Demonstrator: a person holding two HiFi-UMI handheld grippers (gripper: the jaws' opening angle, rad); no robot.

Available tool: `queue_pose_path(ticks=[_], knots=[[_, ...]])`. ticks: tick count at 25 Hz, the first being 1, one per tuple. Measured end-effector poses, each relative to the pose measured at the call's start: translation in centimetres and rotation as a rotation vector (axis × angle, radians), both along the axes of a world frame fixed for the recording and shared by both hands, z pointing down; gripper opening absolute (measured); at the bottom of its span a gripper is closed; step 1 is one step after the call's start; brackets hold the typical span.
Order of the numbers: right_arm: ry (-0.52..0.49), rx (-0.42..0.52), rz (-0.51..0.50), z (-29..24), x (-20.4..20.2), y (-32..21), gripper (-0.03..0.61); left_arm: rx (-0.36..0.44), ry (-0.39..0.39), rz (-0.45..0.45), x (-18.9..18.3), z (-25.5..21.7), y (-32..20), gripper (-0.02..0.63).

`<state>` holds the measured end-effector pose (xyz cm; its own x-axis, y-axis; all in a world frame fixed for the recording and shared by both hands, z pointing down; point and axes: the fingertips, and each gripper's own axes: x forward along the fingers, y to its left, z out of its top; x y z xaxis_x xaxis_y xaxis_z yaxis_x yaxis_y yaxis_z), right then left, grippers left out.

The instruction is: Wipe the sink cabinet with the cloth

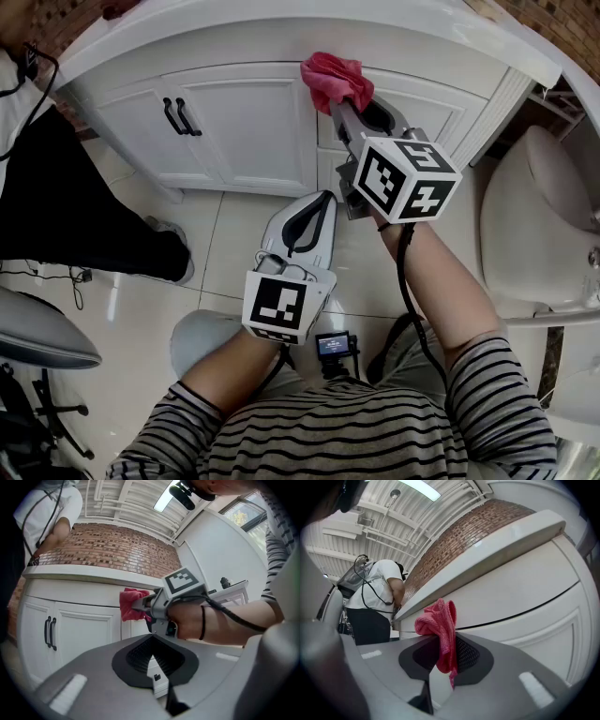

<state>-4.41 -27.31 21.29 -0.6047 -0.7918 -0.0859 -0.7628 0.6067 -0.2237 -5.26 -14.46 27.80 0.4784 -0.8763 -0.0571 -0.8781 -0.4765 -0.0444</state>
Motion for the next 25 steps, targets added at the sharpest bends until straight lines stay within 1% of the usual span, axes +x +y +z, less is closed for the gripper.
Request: queue_pose_path(ticks=[3, 5, 7, 10, 13, 19, 25], knots=[[-0.014, -0.044, 0.008, 0.7, -0.4, -2.4, 0.074, 0.003, 0.005, 0.006, 0.0, -0.1, -0.3, -0.009], [-0.032, -0.057, 0.020, 0.8, 0.1, -3.2, 0.074, 0.008, 0.003, 0.010, 0.1, -0.1, -0.5, -0.009], [-0.051, -0.052, 0.033, 0.7, 1.1, -3.3, 0.074, 0.006, 0.000, 0.017, 0.2, 0.1, -0.6, -0.009], [-0.085, -0.051, 0.070, 0.6, 3.7, -2.9, 0.074, -0.011, -0.005, 0.026, 0.6, 0.7, -0.8, -0.009], [-0.107, -0.045, 0.126, 0.4, 7.6, -2.6, 0.074, -0.022, -0.009, 0.039, 1.3, 1.1, -0.9, -0.009], [-0.150, -0.038, 0.281, 0.7, 17.3, -1.9, 0.074, -0.029, -0.049, 0.060, 3.0, 2.3, -0.9, -0.009], [-0.130, -0.043, 0.442, 1.2, 25.0, -0.7, 0.072, -0.029, -0.076, 0.065, 3.8, 2.8, -0.6, -0.009]])
